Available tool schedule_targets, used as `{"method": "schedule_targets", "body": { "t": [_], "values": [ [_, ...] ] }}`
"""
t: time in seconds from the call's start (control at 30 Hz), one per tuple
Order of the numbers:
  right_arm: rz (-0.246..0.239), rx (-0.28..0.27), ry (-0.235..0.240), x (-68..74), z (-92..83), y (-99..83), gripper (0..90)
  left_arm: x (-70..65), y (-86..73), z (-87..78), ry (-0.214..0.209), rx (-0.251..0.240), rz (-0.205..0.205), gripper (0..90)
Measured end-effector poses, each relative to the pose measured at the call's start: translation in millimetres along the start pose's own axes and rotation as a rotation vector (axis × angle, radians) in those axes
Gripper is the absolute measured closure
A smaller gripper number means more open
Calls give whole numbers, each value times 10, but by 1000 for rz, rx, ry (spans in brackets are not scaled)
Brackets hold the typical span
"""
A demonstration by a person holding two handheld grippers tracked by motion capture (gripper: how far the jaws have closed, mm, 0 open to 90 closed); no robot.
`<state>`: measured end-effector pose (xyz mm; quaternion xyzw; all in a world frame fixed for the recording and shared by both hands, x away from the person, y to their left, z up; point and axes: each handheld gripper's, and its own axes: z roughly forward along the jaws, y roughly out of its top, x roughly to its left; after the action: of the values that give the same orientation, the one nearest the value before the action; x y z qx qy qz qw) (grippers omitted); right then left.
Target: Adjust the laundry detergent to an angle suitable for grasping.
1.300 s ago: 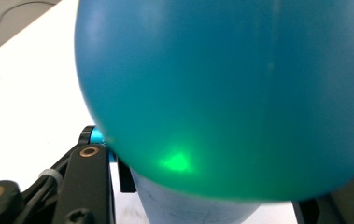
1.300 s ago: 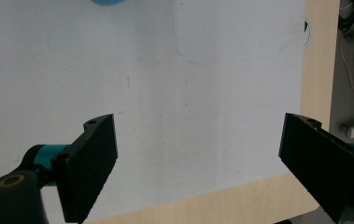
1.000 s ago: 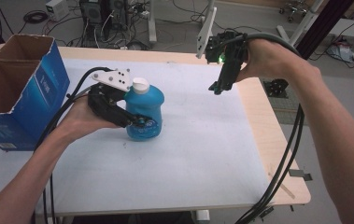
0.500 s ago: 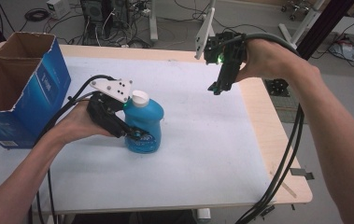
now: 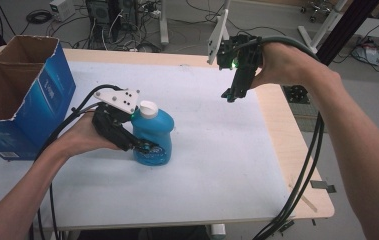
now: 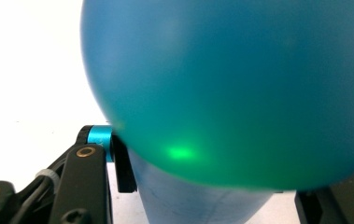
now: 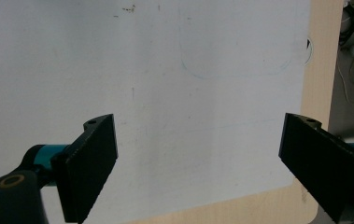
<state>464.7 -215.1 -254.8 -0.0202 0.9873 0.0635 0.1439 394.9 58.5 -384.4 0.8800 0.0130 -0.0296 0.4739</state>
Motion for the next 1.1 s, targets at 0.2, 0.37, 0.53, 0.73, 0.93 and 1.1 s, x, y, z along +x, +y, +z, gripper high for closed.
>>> {"method": "schedule_targets", "body": {
  "t": [0.2,0.37,0.53,0.73,0.93,1.1],
  "values": [
    [-4,-1,1,1,7,20,110,-12,11,-3,6,2,6,425],
    [0,-1,2,6,-3,14,110,-24,27,-34,12,-29,-5,390],
    [2,1,0,7,-11,2,110,-46,29,-37,23,-3,-5,364],
    [-2,1,2,14,-17,14,110,-74,51,-45,28,16,-18,336],
    [-3,0,5,21,-15,22,110,-110,70,-99,53,36,-37,283],
    [-6,3,5,26,-16,33,110,-146,69,-164,80,63,-61,253]
  ]
}}
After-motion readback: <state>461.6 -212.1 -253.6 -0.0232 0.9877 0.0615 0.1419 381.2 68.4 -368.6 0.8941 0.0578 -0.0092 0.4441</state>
